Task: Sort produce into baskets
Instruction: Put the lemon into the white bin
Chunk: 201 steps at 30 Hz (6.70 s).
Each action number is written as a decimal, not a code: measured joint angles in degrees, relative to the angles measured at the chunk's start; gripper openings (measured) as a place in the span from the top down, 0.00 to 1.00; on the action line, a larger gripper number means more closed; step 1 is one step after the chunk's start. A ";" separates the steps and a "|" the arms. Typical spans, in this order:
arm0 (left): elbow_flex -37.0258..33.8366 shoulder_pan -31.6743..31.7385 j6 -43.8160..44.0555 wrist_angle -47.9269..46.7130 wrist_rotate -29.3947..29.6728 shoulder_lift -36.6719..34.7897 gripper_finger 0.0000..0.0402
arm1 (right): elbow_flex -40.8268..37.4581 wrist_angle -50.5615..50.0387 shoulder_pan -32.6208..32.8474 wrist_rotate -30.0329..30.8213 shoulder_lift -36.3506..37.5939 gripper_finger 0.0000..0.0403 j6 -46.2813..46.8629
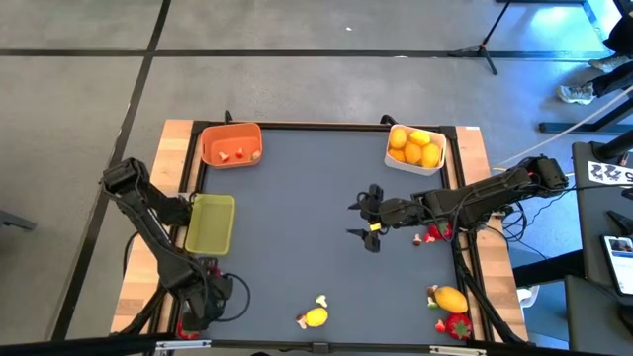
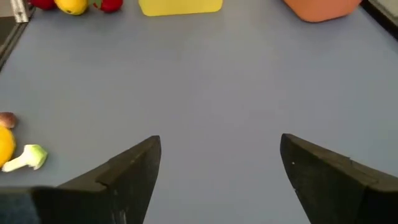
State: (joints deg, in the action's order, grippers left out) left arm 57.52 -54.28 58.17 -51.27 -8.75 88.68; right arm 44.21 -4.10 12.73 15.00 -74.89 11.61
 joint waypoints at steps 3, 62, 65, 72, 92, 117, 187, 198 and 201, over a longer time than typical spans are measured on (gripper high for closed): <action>0.00 -0.29 -0.53 -0.35 -1.26 0.00 0.30 | 0.00 0.09 -0.02 0.08 0.00 0.19 0.03; 10.65 8.96 -5.94 -7.74 1.28 5.19 0.48 | 0.00 -0.23 0.00 -4.10 0.02 0.19 0.12; 10.80 10.71 -7.18 -8.12 3.67 3.00 0.48 | 0.00 -0.29 0.00 -4.64 0.02 0.19 0.37; 10.78 14.40 -10.33 -7.25 19.12 -5.98 0.48 | 0.00 1.51 0.00 -5.61 0.02 0.19 0.49; 9.29 27.80 -37.46 32.27 43.44 -7.88 0.48 | -0.01 27.63 0.07 -15.23 -3.46 0.19 -1.41; 9.18 32.59 -41.57 46.85 42.84 -2.60 0.46 | -0.17 40.20 -0.11 -15.29 -7.63 0.42 -3.31; -14.95 32.30 -29.57 39.98 46.31 -16.96 0.27 | 7.54 -50.90 -57.74 4.61 16.35 0.41 4.71; -14.93 32.20 -30.77 40.08 46.31 -16.97 0.27 | 9.31 -52.76 -62.20 6.56 6.64 0.41 6.83; -14.93 32.20 -31.64 40.13 46.30 -16.96 0.27 | 10.38 -55.64 -61.51 9.61 3.05 0.41 7.91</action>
State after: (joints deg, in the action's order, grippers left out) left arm 42.59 -22.09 26.53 -11.14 37.55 71.72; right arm 54.58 -59.74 -48.77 24.61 -71.84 19.51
